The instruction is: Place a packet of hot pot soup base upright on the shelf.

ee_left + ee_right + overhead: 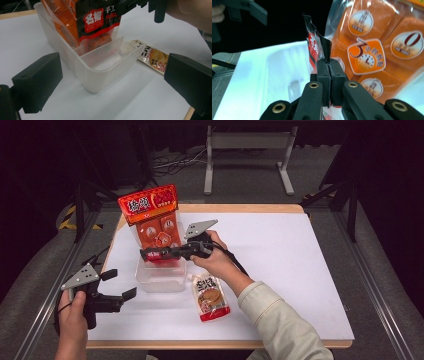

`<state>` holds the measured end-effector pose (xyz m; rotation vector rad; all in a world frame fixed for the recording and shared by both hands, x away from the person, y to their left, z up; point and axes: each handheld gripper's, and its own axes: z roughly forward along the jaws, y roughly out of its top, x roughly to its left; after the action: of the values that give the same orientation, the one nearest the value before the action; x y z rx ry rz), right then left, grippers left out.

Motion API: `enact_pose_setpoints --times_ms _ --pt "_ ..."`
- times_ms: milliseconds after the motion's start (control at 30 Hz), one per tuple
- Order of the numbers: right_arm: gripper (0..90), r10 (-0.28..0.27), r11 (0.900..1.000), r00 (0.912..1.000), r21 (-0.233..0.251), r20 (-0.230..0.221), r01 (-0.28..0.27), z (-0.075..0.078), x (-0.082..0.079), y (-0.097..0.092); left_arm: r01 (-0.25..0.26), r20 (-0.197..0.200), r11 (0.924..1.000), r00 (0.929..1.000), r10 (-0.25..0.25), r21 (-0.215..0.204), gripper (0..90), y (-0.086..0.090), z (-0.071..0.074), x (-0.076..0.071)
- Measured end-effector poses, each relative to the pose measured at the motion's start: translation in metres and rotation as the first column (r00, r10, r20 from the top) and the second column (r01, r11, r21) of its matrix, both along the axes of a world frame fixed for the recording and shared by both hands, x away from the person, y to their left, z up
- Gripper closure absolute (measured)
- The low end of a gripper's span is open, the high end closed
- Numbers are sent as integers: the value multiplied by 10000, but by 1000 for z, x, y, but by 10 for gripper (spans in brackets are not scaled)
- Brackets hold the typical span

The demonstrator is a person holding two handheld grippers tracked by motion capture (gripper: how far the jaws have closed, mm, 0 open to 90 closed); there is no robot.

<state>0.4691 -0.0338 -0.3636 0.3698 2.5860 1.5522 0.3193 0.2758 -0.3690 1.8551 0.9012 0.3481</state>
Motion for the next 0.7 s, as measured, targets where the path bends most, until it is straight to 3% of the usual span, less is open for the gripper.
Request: enact_pose_setpoints --times_ms 67,333,700 --pt "892 -69 9997 10000 -238 -40 68 -4 1 -1 -18 -23 10000 10000 18 -32 26 0 0 0" --pt "876 -128 9997 9996 -191 -241 123 -4 2 -3 9 -15 10000 10000 -9 2 26 -1 0 1" --pt "702 -166 9997 9999 182 -43 167 5 -4 -15 38 -46 10000 10000 -38 -14 26 -3 0 4"
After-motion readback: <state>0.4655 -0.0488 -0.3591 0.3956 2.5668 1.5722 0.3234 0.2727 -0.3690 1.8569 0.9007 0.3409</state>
